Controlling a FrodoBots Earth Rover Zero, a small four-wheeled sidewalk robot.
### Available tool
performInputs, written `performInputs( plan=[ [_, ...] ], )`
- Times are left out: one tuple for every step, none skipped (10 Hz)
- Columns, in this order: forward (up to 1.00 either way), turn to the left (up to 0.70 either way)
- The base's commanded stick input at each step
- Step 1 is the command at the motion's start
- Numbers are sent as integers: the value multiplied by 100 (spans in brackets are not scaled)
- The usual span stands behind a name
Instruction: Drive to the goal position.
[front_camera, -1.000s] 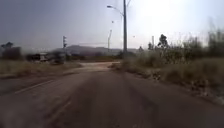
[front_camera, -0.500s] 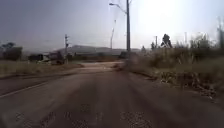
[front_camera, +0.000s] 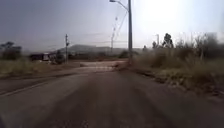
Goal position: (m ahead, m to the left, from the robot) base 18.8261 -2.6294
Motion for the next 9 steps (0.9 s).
performInputs(
  plan=[
    [100, 0],
    [100, 0],
    [100, 27],
    [100, 27],
    [100, 27],
    [100, 22],
    [100, 6],
    [100, 0],
    [100, 0]
  ],
)
